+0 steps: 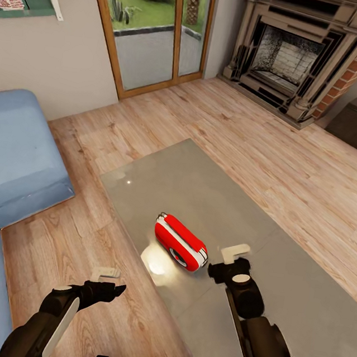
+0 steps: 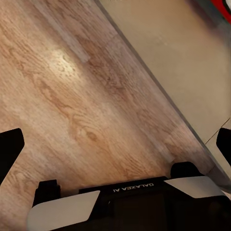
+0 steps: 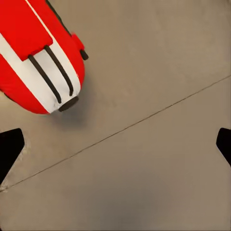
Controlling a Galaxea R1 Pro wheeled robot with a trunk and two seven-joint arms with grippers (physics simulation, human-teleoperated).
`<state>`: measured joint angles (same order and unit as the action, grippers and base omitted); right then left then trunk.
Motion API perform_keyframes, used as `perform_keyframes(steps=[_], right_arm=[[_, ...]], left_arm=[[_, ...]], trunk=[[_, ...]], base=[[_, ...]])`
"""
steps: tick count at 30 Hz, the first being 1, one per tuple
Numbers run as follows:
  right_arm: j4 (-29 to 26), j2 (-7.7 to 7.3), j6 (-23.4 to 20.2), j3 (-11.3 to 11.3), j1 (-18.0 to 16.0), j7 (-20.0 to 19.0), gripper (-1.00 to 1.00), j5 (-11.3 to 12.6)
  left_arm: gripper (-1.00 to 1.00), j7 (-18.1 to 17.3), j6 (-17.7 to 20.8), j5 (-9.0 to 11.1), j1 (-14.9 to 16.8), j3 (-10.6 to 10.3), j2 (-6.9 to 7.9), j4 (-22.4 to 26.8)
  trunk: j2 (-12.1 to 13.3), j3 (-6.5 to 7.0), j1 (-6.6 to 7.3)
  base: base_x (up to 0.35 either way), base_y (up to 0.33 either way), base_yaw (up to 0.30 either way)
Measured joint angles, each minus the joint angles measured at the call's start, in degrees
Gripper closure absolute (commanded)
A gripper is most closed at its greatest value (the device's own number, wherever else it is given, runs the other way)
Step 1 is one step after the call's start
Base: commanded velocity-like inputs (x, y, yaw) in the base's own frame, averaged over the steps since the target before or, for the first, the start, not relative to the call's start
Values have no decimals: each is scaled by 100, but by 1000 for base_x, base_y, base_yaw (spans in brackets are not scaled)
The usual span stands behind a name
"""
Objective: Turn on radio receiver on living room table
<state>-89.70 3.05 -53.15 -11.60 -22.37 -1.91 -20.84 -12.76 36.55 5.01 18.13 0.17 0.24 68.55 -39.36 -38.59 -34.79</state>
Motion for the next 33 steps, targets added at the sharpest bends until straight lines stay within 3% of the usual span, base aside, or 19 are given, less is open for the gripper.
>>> perform_keyframes(steps=[3,9,13,16,19,24,33], right_arm=[[1,184,-98,-134,-87,11,-100,-25],[7,252,-128,-513,-106,44,-100,-117],[12,341,-132,-576,-109,48,-100,-155],[34,569,-134,-597,-109,55,-100,-240],[51,693,-134,-603,-126,47,-100,-443],[271,694,-142,-607,-376,2,-100,-740],[316,694,-105,-607,-408,-2,-100,-779]], left_arm=[[-100,0,1,0,3,0,1,0],[-100,-6,1,7,1,0,2,0],[-100,-7,1,8,-1,0,4,0],[-100,-7,-2,14,0,0,9,0],[-100,-7,-5,16,0,2,10,0],[-100,-7,-8,18,-1,8,11,0],[-100,-7,-8,18,-2,9,11,0]], trunk=[[0,0,0],[0,0,0],[0,0,0],[0,0,0],[0,0,0],[0,0,0],[0,0,0]], base=[[0,0,0],[0,0,0],[0,0,0],[0,0,0],[0,0,0],[0,0,0],[0,0,0]])
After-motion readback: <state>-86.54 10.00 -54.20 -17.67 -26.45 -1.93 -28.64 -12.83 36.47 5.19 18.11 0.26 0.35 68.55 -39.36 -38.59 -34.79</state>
